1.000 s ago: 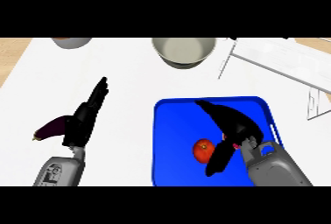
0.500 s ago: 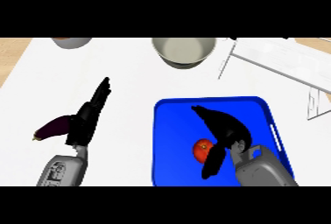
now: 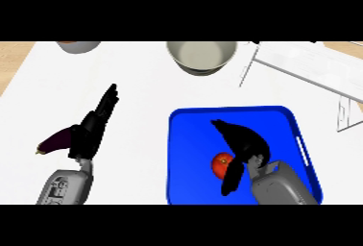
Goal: Pick the tomato from the tray and place it in the tiered shelf
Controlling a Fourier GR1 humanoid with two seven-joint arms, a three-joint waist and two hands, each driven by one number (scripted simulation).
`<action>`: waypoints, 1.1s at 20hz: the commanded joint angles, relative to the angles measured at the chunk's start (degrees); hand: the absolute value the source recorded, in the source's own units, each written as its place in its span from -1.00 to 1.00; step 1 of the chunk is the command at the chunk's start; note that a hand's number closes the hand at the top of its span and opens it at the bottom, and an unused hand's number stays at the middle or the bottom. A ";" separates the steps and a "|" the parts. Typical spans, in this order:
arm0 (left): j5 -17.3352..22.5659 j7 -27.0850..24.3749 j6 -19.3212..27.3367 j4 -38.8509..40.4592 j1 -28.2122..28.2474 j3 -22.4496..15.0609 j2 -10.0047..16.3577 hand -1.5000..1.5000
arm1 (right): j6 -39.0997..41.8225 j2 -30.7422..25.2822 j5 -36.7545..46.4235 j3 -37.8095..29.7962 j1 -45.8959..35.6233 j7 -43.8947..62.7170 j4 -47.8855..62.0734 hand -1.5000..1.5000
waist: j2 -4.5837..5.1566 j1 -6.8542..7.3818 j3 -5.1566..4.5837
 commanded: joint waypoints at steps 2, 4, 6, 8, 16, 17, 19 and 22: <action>0.78 0.40 -1.95 -1.20 0.65 1.48 0.47 0.00 | 3.07 1.65 2.78 -2.93 -0.09 -0.38 1.25 -1.00 | -0.01 0.01 0.00; -2.43 0.72 1.03 -4.61 3.91 -2.50 -2.64 0.00 | 2.75 2.66 3.56 -2.59 0.62 -1.11 1.01 -1.00 | -0.03 0.07 0.01; -1.02 -0.85 -1.33 -4.04 5.00 0.11 0.26 0.00 | 0.50 0.19 5.24 -2.03 4.31 -7.77 2.87 -1.00 | -0.02 0.07 0.01; -0.29 3.82 -1.75 -5.39 1.83 0.57 -0.13 0.00 | -1.76 3.47 7.91 -0.66 2.97 -8.25 7.06 -1.00 | 0.00 0.09 0.01; -0.25 3.39 -2.56 -6.14 2.36 1.15 -0.33 0.00 | 1.13 1.12 9.84 -2.38 5.39 -13.96 8.47 1.00 | -0.02 0.16 0.02; -1.17 -2.33 -1.24 2.75 -0.45 2.41 -1.22 0.00 | 6.23 1.09 7.33 -4.97 2.93 -11.80 6.48 1.00 | 0.03 -0.07 0.00; -1.64 1.54 -1.43 -4.10 2.58 0.17 -1.88 0.00 | 2.81 2.87 11.63 -0.43 5.33 -13.51 7.15 1.00 | -0.02 0.07 0.01; -1.43 -0.88 -1.91 -2.07 1.55 1.77 -0.58 0.00 | 1.09 0.17 14.94 1.96 5.76 -18.17 7.36 1.00 | 0.01 0.08 0.01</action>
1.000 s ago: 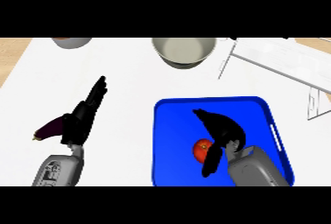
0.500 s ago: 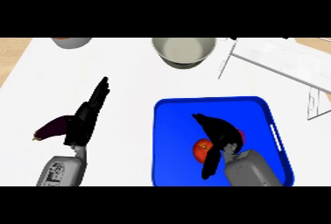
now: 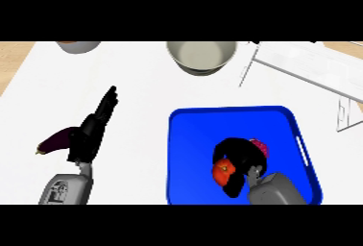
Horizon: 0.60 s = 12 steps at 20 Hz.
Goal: Pick the tomato from the tray and place it in the tiered shelf
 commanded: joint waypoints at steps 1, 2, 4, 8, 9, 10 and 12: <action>-2.22 -0.59 2.01 0.74 0.32 -1.76 -2.14 0.00 | -3.67 -2.13 4.08 -0.01 -1.10 -8.43 5.36 1.00 | 0.06 0.08 0.02; -0.11 -0.92 -0.54 0.93 0.76 0.70 0.12 0.00 | -0.41 1.33 3.92 -0.34 -1.48 -2.28 1.12 1.00 | 0.02 0.03 0.01; 0.49 2.49 -1.09 -3.37 0.58 0.21 -0.04 0.00 | -4.60 1.68 6.32 1.28 0.67 -5.75 2.89 1.00 | 0.01 0.09 0.01; -0.57 -0.81 -0.08 3.69 -2.49 0.89 -0.48 0.00 | -9.60 6.43 7.03 -2.10 -1.75 0.70 3.87 1.00 | 0.19 0.06 0.01; 1.48 0.91 -2.21 0.90 -1.81 1.89 1.15 0.00 | -12.99 6.49 6.19 -5.19 -6.30 7.08 3.60 1.00 | 0.29 1.02 0.01; 0.15 0.35 -1.07 0.54 -0.69 -0.20 -0.78 0.00 | -16.84 6.55 7.04 -6.27 -6.64 10.70 3.62 1.00 | 0.26 1.11 0.01; 0.07 1.07 -1.15 0.61 -1.47 0.44 0.12 0.00 | -24.65 6.63 10.31 -9.79 -8.35 17.51 3.42 1.00 | 0.28 1.13 0.00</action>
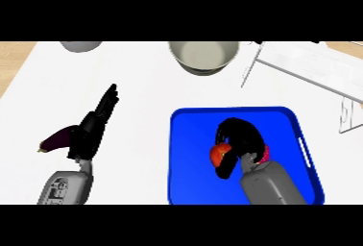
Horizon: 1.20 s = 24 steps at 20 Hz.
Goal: Pick the tomato from the tray and place it in the tiered shelf
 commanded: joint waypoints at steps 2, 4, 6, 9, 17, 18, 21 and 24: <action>-0.37 -0.35 0.07 -0.10 0.24 -1.05 -0.87 0.00 | -18.45 1.94 5.99 -3.83 -6.43 15.86 2.66 1.00 | 0.16 1.61 -0.02; -0.39 0.57 -0.43 -0.36 -0.28 -2.06 -1.45 0.00 | -25.27 1.97 5.50 -2.59 -10.52 20.21 4.44 1.00 | 0.24 2.40 0.03; -1.26 -1.30 0.18 0.69 -0.05 -1.79 -1.00 0.00 | -32.58 1.99 6.90 -2.84 -13.79 20.07 6.17 1.00 | 0.42 2.36 0.03; -1.23 -0.32 0.65 1.26 -1.90 -1.77 -1.70 0.00 | -41.60 2.00 7.71 -0.06 -18.01 24.24 2.75 1.00 | 0.08 2.19 0.01; -0.65 0.75 0.73 1.49 -2.56 -0.21 -0.91 0.00 | -44.73 2.00 18.13 3.05 -31.39 37.42 5.33 1.00 | -0.37 1.02 -0.10; -1.45 1.40 1.25 1.70 -2.27 -0.54 -0.92 0.00 | -42.40 2.00 19.95 1.48 -32.15 37.73 3.67 1.00 | -0.54 0.20 -0.09; -0.92 -0.01 0.72 0.97 -0.57 -0.39 -0.64 0.00 | -36.91 2.00 25.02 -2.17 -36.19 39.69 7.27 1.00 | -0.54 0.09 -0.12; -0.71 -0.23 -0.07 1.59 -0.89 0.03 0.22 0.00 | -35.93 2.00 30.14 -1.97 -39.50 42.75 7.21 1.00 | -0.51 0.11 -0.14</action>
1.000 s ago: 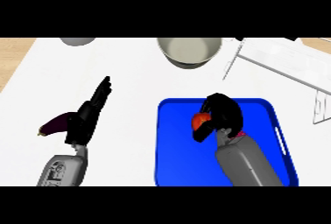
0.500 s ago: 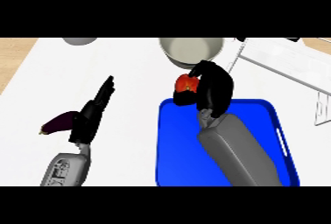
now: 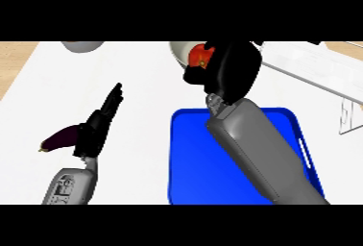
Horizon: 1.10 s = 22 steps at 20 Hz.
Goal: Pick the tomato from the tray and place it in the tiered shelf
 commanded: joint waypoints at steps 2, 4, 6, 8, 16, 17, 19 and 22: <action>-0.11 0.49 0.29 0.13 -0.43 0.46 0.21 0.00 | 3.82 0.47 7.84 -3.82 -7.04 14.17 0.12 1.00 | -0.05 -0.76 0.02; -0.60 0.44 0.46 -0.40 -0.03 0.14 0.33 0.00 | 3.10 0.47 10.80 -5.42 -9.60 14.92 2.57 1.00 | 0.08 -0.17 0.01; 0.62 -0.62 0.32 0.43 0.70 1.11 0.03 0.00 | 9.86 -0.32 13.24 -7.94 -9.65 12.63 -1.86 1.00 | -0.22 -1.50 0.02; -0.59 1.80 1.01 -0.99 -1.26 -0.12 -0.53 0.00 | 9.51 0.45 15.92 -9.37 -12.02 12.37 2.68 1.00 | 0.09 -0.79 0.04; -0.32 0.38 -0.36 -2.46 2.64 -0.33 0.46 0.00 | 13.13 -3.88 16.99 -19.69 -13.36 4.26 0.58 1.00 | 0.15 -0.93 0.08; 0.86 0.25 -0.99 -3.40 1.61 1.64 2.08 0.00 | 14.22 -5.92 16.98 -21.29 -14.03 2.96 -0.37 1.00 | 0.09 -1.02 0.08; 0.60 1.56 -0.51 -4.51 2.53 0.17 0.40 0.00 | 15.67 -5.14 18.97 -20.97 -14.75 2.99 -1.88 1.00 | 0.07 -0.85 0.08; 0.43 -0.25 -0.84 -1.67 2.66 0.89 1.08 0.00 | 15.78 -7.71 19.24 -23.86 -15.10 0.27 -2.35 1.00 | 0.17 -0.98 0.07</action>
